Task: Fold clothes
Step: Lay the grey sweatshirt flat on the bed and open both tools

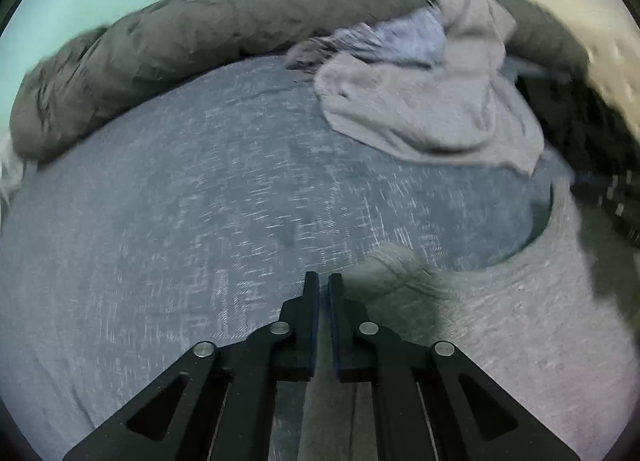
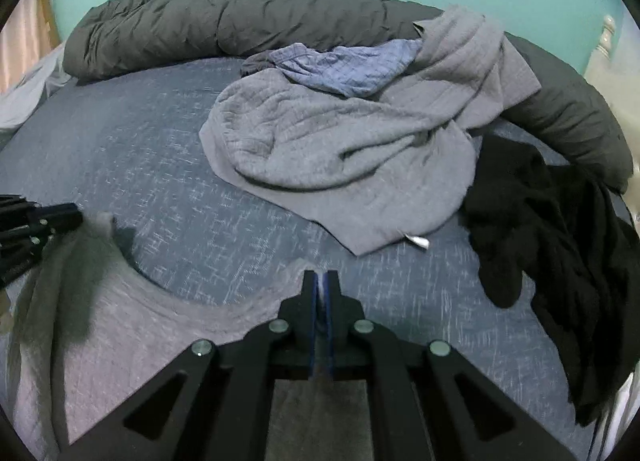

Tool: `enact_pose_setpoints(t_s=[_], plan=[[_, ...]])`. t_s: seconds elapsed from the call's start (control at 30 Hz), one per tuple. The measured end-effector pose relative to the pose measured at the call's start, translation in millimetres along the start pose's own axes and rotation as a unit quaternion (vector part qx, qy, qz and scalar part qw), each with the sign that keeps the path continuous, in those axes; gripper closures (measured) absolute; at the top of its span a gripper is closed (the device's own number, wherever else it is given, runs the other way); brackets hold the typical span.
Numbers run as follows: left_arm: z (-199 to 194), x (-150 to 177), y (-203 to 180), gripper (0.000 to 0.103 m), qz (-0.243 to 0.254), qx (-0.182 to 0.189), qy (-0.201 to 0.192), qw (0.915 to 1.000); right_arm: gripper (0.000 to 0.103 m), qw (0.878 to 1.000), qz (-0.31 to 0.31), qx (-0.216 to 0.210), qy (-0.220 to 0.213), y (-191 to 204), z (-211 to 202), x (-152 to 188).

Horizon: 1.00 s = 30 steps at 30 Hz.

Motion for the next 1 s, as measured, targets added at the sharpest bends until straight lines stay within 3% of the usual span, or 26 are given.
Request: enact_pose_setpoints(t_s=[0.1, 0.17, 0.23, 0.27, 0.4, 0.57, 0.8, 1.0], plan=[[-33.7, 10.5, 9.8, 0.089, -0.031, 0.036, -0.01, 0.9988, 0.09, 0.999, 0.029, -0.02, -0.012, -5.7, -25.2, 10.9], [-55.7, 30.9, 9.7, 0.079, -0.029, 0.045, -0.01, 0.9985, 0.084, 0.998, 0.048, -0.033, -0.02, -9.6, -42.1, 18.2], [-77.2, 52.7, 9.5, 0.079, -0.025, 0.052, -0.007, 0.9983, 0.056, 0.996, 0.067, -0.047, -0.028, -13.5, -59.1, 25.3], [-88.0, 63.6, 9.4, 0.078, -0.024, 0.056, -0.006, 0.9981, 0.052, 0.995, 0.076, -0.053, -0.033, -15.5, -67.6, 28.9], [-126.2, 113.7, 9.2, 0.075, -0.02, 0.067, 0.003, 0.9975, 0.049, 0.989, 0.114, -0.08, -0.049, -23.5, -101.7, 43.1], [-144.2, 173.5, 10.2, 0.06, -0.027, 0.075, 0.038, 0.9961, 0.044, 0.984, 0.145, -0.095, -0.045, -19.9, -163.1, 109.4], [-153.6, 251.0, 3.6, 0.059, -0.036, 0.071, 0.078, 0.9938, 0.04, 0.968, 0.192, -0.142, -0.075, -3.1, -233.9, 180.6], [-154.4, 285.8, -7.7, 0.059, -0.056, 0.085, 0.098, 0.99, 0.039, 0.958, 0.226, -0.158, -0.08, 11.4, -258.7, 232.2]])
Point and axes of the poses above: each gripper's, at about its wrist camera, not at the fingertips, and z roughly the way its jaws point, y to its left, x to its underside, the point moved 6 cm from there along z, roughly the way its jaws point, and after that the axes turned 1 degree about -x, right-handed, at the moved point
